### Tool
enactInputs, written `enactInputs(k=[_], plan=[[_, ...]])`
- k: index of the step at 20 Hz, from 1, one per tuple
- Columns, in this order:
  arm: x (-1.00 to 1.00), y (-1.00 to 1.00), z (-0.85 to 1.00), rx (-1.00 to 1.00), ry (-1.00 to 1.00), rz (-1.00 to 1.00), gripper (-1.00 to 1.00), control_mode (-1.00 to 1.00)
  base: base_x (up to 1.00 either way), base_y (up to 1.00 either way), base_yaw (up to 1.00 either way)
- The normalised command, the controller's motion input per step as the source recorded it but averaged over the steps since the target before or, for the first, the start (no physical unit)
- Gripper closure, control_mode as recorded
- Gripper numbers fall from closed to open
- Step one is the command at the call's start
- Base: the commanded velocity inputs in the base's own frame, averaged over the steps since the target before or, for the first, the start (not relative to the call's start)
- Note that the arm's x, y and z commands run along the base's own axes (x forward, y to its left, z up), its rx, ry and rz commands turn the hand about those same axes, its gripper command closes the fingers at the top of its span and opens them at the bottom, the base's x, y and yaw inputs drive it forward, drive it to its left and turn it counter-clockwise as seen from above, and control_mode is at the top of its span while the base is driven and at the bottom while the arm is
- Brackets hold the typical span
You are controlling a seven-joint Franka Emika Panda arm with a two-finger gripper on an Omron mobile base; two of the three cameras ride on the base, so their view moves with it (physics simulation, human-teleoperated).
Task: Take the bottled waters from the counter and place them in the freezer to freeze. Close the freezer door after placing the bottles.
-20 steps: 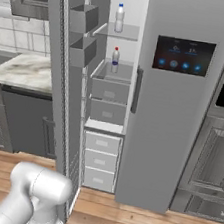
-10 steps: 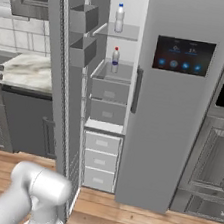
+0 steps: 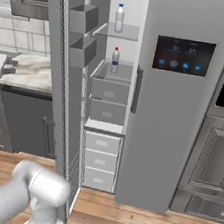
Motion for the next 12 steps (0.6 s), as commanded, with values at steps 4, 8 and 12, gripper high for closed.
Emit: enactInputs(k=[4,8,12], plan=[[0.51,0.0,-0.05,-0.01,0.0,-0.04,-1.0,-1.0,0.0,0.0,0.0],[0.41,0.0,-0.08,-0.03,0.0,-0.02,-1.0,-1.0,0.0,0.0,0.0],[0.36,-0.03,-0.13,-0.03,0.0,0.0,-1.0,-1.0,0.0,0.0,0.0]])
